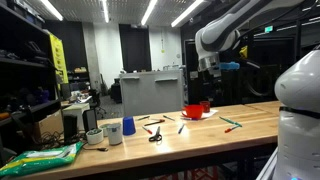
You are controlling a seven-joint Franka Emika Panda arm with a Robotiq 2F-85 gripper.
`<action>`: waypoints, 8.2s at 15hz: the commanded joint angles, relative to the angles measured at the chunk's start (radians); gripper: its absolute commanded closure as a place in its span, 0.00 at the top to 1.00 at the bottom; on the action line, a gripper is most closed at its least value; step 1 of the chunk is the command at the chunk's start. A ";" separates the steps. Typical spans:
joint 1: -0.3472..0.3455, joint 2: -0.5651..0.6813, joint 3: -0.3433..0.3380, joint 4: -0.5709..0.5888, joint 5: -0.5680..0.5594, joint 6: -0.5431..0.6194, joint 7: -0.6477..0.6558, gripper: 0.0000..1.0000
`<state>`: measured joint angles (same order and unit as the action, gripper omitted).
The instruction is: Turn over the cup on the table
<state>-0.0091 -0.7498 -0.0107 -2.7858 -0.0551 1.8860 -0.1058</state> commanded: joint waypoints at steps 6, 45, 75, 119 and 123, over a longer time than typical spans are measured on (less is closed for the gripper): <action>0.007 0.000 -0.006 0.001 -0.004 -0.002 0.004 1.00; 0.163 0.300 0.143 0.115 -0.002 0.297 0.028 1.00; 0.177 0.588 0.232 0.265 -0.099 0.688 0.136 1.00; 0.209 1.128 0.139 0.918 -0.247 0.713 0.187 1.00; 0.212 1.133 0.134 0.913 -0.247 0.715 0.187 1.00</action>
<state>0.1779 0.3858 0.1503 -1.8722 -0.3231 2.6006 0.0962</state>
